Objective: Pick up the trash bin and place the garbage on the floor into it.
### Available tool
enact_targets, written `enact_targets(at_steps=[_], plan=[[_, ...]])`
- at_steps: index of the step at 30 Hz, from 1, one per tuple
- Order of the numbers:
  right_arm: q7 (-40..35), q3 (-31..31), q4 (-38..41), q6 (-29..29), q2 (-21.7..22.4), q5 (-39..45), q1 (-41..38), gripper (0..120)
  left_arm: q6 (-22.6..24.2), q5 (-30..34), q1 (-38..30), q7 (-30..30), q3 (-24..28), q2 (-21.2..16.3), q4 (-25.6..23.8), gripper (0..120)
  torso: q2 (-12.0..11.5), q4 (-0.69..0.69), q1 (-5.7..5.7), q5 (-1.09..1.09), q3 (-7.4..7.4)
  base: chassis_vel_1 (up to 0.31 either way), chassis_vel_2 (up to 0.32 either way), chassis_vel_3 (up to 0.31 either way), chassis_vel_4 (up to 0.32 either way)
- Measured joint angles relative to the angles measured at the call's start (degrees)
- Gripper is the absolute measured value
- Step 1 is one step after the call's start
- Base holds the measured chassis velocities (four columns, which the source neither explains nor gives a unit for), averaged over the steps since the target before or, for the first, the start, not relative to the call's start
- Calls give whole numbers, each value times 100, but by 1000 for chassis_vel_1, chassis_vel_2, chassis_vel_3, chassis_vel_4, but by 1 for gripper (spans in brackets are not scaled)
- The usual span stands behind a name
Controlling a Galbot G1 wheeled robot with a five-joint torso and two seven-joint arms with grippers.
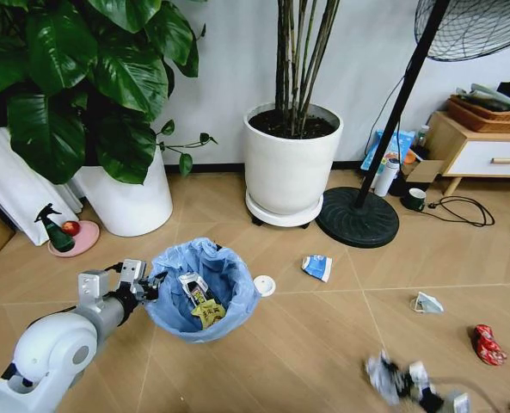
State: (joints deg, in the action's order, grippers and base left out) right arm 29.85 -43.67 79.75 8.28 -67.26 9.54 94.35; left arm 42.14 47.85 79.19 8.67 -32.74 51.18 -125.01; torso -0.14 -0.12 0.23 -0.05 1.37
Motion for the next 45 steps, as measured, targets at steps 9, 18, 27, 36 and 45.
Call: enact_targets(at_steps=[9, 18, 27, 36, 45], plan=[[-385, 42, 1141, -791, 398, 986, -488, 0, 0, 15, -131, -80, 2, 21, 246, 0, 0, 1, 0, 10, 0, 0, 0, 0, 0], [-833, 503, 2053, -1600, 1124, 1944, -1506, 0, 0, 97, -325, -184, 12, -49, 497, 0, -1, -1, 1, 2, 1, 0, 0, 0, 0], [-1200, 1461, 2662, -1981, 1637, 2791, -2656, 0, 0, 115, -620, -196, 226, -72, 752, 0, 0, 0, 1, 3, 1, 0, 0, 0, 0], [-1681, 3925, 2855, -2226, 1461, 3998, -5098, 0, 0, 158, -944, -150, 513, -148, 1000, 0, -1, 0, 1, -3, 1, 0, 0, 0, 0], [-1790, 5545, 2605, -2217, 975, 4262, -6174, 0, 0, 204, -1267, -129, 733, -162, 1182, 0, -1, 0, 0, -1, 1, 0, 0, 0, 0]])
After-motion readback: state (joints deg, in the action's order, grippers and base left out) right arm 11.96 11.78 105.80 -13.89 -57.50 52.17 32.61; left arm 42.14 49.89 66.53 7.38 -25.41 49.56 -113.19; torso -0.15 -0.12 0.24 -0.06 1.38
